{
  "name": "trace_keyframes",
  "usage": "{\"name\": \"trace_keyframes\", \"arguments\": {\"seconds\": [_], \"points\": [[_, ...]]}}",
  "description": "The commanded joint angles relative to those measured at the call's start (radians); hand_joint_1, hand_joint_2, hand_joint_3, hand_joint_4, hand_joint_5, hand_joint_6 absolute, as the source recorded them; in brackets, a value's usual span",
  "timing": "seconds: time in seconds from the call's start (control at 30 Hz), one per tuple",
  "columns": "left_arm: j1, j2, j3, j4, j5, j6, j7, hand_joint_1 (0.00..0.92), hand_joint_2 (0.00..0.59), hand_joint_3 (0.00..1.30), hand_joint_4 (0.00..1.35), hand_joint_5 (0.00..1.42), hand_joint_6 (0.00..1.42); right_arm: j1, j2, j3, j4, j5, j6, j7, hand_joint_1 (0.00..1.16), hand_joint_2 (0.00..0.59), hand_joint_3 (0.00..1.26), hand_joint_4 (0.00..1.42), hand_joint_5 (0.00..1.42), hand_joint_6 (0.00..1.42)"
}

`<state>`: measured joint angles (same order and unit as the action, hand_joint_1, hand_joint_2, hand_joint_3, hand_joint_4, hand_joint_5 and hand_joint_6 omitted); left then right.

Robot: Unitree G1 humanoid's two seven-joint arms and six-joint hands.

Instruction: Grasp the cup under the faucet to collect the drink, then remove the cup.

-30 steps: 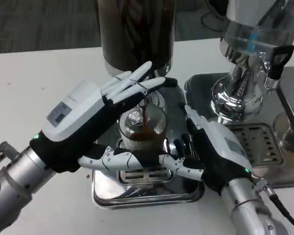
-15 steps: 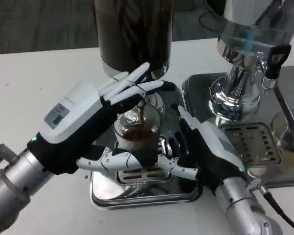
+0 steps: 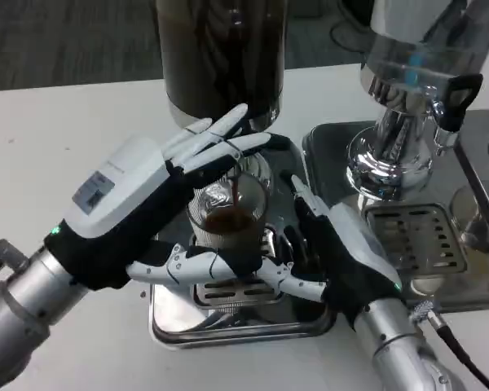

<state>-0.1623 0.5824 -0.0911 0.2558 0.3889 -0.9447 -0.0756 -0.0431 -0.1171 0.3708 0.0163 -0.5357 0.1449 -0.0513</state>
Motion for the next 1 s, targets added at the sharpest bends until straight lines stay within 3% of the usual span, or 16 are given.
{"name": "trace_keyframes", "arguments": {"seconds": [0.03,0.37,0.67,0.9,1.0], "points": [[0.057,0.021,0.015,0.009,0.041,0.024,0.001,0.000,0.164,0.16,0.00,0.19,0.05,-0.006,0.003,0.002,0.006,0.001,-0.007,0.002,0.52,0.217,0.00,0.00,0.00,0.00],[0.097,-0.002,0.104,-0.018,0.038,0.036,0.093,0.000,0.170,0.10,0.00,0.12,0.02,-0.007,-0.005,0.009,0.008,0.007,-0.018,0.005,0.52,0.215,0.00,0.00,0.00,0.00],[0.160,-0.026,0.181,-0.031,0.040,0.048,0.153,0.000,0.171,0.08,0.00,0.11,0.01,-0.020,0.019,0.013,0.029,0.025,-0.023,0.001,0.52,0.216,0.00,0.00,0.00,0.00],[0.231,-0.026,0.244,0.046,0.029,0.042,0.215,0.000,0.178,0.08,0.00,0.11,0.01,-0.021,0.032,0.011,0.045,0.019,-0.052,-0.027,0.51,0.211,0.00,0.00,0.00,0.00],[0.265,-0.051,0.259,0.104,0.035,0.030,0.265,0.000,0.187,0.08,0.00,0.12,0.01,-0.027,0.044,0.006,0.062,0.028,-0.064,-0.033,0.51,0.211,0.00,0.00,0.00,0.00]]}}
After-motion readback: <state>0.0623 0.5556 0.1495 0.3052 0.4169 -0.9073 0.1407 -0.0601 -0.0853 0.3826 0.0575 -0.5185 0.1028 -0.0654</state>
